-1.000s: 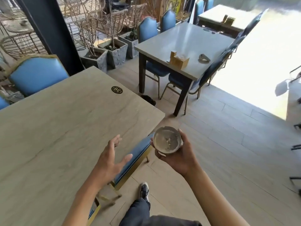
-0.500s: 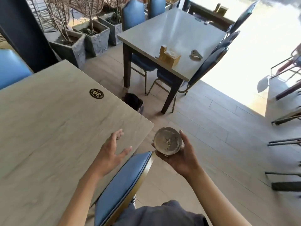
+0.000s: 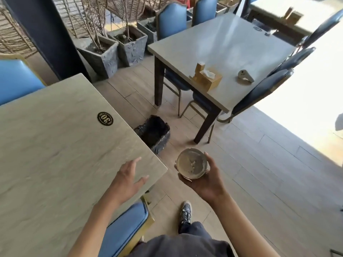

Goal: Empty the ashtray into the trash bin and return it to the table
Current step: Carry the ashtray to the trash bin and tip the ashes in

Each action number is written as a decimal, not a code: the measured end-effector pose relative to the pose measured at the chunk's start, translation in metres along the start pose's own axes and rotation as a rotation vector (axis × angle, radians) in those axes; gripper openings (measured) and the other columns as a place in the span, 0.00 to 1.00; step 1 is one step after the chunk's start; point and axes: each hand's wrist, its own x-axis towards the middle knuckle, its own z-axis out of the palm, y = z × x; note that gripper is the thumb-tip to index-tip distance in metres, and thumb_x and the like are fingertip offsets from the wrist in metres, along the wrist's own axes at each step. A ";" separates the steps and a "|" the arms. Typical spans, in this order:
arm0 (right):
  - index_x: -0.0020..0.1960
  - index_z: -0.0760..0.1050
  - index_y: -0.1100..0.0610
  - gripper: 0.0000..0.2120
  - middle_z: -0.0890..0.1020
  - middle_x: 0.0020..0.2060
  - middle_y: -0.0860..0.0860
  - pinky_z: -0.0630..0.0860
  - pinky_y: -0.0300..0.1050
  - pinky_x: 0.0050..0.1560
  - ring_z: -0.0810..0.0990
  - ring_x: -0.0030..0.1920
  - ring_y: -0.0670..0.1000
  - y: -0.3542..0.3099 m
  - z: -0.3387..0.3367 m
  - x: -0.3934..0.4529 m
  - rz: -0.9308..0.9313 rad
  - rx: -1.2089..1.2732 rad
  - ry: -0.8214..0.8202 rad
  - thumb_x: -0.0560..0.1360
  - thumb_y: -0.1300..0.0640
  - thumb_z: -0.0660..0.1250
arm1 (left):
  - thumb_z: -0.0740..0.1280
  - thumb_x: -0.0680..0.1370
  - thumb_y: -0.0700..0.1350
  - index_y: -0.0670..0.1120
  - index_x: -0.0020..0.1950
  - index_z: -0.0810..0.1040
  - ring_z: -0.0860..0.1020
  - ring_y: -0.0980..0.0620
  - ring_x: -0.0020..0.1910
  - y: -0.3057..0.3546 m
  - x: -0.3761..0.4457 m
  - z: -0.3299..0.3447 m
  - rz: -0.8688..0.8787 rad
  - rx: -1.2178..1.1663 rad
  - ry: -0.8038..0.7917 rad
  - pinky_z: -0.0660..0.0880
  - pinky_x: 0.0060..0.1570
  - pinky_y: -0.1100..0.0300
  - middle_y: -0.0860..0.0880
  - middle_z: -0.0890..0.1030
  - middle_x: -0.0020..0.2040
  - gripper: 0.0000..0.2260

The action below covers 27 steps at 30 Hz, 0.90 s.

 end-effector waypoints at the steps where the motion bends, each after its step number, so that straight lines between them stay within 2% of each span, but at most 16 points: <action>1: 0.77 0.70 0.60 0.39 0.74 0.74 0.66 0.80 0.64 0.59 0.74 0.73 0.68 -0.017 -0.004 0.008 0.013 -0.010 0.003 0.73 0.42 0.75 | 0.65 0.78 0.58 0.52 0.78 0.57 0.63 0.50 0.74 0.009 0.011 0.009 -0.035 0.004 -0.008 0.65 0.70 0.56 0.49 0.65 0.76 0.32; 4: 0.76 0.71 0.60 0.38 0.74 0.74 0.65 0.81 0.63 0.57 0.74 0.73 0.69 -0.063 -0.014 0.025 0.057 -0.034 0.011 0.73 0.41 0.74 | 0.65 0.79 0.58 0.51 0.79 0.58 0.62 0.49 0.75 0.035 0.041 0.031 -0.109 0.047 -0.052 0.63 0.71 0.56 0.48 0.65 0.76 0.32; 8: 0.75 0.73 0.59 0.38 0.75 0.74 0.64 0.79 0.64 0.61 0.75 0.73 0.68 -0.115 -0.024 0.050 0.102 -0.082 0.012 0.71 0.42 0.77 | 0.65 0.75 0.62 0.48 0.78 0.61 0.63 0.47 0.74 0.066 0.076 0.055 -0.142 0.051 -0.068 0.62 0.71 0.56 0.46 0.66 0.74 0.36; 11: 0.75 0.73 0.59 0.38 0.75 0.74 0.64 0.78 0.64 0.64 0.75 0.73 0.68 -0.146 -0.024 0.074 0.138 -0.098 0.021 0.71 0.41 0.76 | 0.66 0.78 0.57 0.47 0.77 0.61 0.64 0.48 0.74 0.079 0.105 0.070 -0.143 0.074 -0.059 0.62 0.71 0.57 0.47 0.66 0.75 0.32; 14: 0.75 0.72 0.58 0.38 0.75 0.74 0.64 0.77 0.64 0.64 0.76 0.72 0.68 -0.169 -0.022 0.103 0.185 -0.074 0.036 0.71 0.42 0.76 | 0.65 0.79 0.58 0.47 0.78 0.59 0.63 0.48 0.75 0.087 0.137 0.079 -0.171 0.089 -0.077 0.63 0.72 0.55 0.48 0.63 0.76 0.32; 23: 0.75 0.72 0.56 0.38 0.75 0.74 0.63 0.79 0.64 0.60 0.76 0.72 0.67 -0.225 0.008 0.223 0.284 -0.164 0.151 0.70 0.44 0.77 | 0.63 0.79 0.57 0.45 0.78 0.59 0.66 0.47 0.74 0.065 0.267 0.078 -0.306 0.066 -0.109 0.65 0.71 0.53 0.46 0.62 0.77 0.32; 27: 0.73 0.75 0.57 0.35 0.73 0.76 0.62 0.77 0.64 0.62 0.74 0.74 0.66 -0.242 0.027 0.276 0.335 -0.238 0.146 0.70 0.44 0.76 | 0.63 0.80 0.55 0.42 0.78 0.60 0.66 0.45 0.74 0.047 0.316 0.074 -0.371 0.084 -0.113 0.66 0.71 0.51 0.43 0.64 0.76 0.31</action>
